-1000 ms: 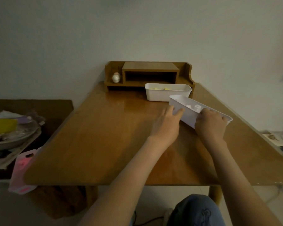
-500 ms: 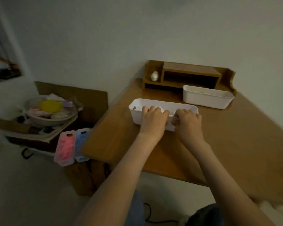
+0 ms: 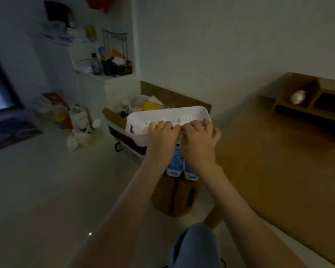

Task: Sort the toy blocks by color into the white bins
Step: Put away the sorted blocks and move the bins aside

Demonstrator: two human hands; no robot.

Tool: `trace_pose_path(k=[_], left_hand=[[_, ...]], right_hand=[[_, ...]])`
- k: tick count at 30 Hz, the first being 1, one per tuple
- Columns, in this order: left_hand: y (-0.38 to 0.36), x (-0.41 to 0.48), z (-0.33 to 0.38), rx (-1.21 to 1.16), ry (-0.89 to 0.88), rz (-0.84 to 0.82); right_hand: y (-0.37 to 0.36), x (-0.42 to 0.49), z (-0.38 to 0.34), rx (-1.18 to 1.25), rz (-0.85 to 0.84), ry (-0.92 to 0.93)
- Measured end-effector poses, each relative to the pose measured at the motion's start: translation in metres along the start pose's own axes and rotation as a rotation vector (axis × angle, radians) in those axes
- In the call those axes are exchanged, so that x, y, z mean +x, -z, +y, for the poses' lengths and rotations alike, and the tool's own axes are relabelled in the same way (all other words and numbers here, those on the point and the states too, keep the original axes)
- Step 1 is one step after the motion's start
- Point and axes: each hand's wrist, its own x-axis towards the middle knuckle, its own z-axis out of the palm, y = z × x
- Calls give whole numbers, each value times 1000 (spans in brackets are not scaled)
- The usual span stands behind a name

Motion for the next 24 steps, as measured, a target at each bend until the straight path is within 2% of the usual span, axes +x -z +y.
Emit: trace_pose_path(k=[1,3,8,10,12,13,16,19,24], left_hand=[[-2,-3,-19,15,23,15],[-7,-11,-49,74,62,-93],[-41,-26,-98,188,102,-148],[-63,-26,-108,199,90,-205],[-83,-25,-106,198,64,-229],[-92,-24,-102,195,65,-267],[-134,-15,-93,133,51,-292],[-177,-4,-83,32,44,-311],[-239,29,-72,-61,-66,-348]], right_hand=[[-11,2,-17,41,-44,-9],[-36,3,-42,106,-170,-20],[-94,-3,-61,256,-315,7],[-122,0,-57,427,-428,-78],[-141,4,-41,440,-558,-165],[-151,6,-31,429,-561,-186],[-175,6,2,491,-413,-260],[-201,8,40,582,-340,-411],[-241,15,87,584,-357,-503]])
